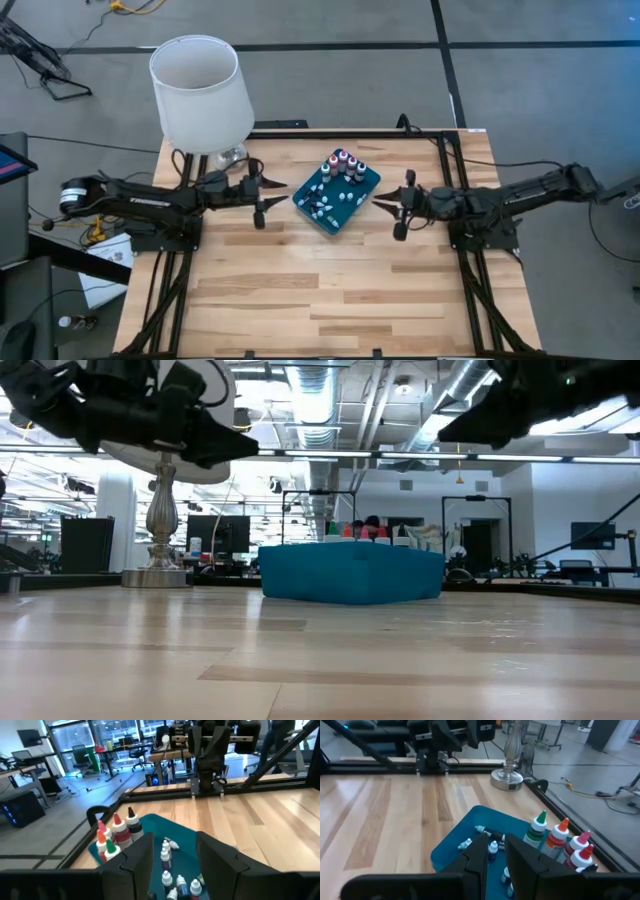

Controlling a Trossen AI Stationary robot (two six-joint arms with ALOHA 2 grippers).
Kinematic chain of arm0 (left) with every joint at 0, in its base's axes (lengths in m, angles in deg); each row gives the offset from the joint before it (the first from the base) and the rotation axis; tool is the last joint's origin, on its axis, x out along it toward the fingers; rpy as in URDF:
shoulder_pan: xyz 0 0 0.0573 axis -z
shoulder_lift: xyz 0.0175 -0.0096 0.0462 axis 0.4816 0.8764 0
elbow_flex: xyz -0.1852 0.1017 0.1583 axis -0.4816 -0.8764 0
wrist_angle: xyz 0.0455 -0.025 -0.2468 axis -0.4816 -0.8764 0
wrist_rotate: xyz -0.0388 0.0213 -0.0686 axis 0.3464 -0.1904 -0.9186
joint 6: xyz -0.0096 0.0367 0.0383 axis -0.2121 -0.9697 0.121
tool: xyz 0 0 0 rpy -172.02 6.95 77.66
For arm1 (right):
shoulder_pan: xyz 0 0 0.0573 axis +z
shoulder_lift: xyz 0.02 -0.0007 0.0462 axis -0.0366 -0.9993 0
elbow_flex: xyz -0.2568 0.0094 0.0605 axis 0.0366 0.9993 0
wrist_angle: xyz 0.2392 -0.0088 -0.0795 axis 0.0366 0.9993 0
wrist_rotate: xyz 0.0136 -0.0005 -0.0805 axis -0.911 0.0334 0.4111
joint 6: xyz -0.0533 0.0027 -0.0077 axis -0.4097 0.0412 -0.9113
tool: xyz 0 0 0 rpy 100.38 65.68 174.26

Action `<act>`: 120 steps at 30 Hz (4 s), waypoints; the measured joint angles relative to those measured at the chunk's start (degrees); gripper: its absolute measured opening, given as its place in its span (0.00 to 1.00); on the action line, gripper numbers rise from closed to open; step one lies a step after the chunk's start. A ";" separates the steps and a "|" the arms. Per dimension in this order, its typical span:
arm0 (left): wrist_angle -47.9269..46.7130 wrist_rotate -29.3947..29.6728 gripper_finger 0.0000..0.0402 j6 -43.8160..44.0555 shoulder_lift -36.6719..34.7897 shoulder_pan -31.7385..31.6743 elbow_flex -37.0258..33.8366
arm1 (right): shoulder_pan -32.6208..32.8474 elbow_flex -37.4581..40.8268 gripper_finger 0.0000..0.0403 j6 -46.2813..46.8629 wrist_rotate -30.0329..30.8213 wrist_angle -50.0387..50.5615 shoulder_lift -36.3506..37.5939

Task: Pick & Place food coloring
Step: Return to Home Position

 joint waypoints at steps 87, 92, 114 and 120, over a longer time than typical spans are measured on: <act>-22.33 -2.49 0.35 0.10 -42.81 2.34 -8.89 | 3.15 25.23 0.15 -14.63 -0.85 -7.63 48.50; -25.77 -2.49 0.35 0.26 -46.00 2.34 -8.89 | 3.15 25.23 0.15 -14.60 -0.98 -7.69 48.50; -23.75 -5.96 0.35 7.85 -61.02 8.67 -17.17 | 3.18 25.25 0.15 -14.18 -1.02 -8.59 48.50; -22.11 -0.86 0.35 3.99 -60.86 15.00 -17.20 | 3.18 25.25 0.15 -14.15 -1.05 -8.72 48.50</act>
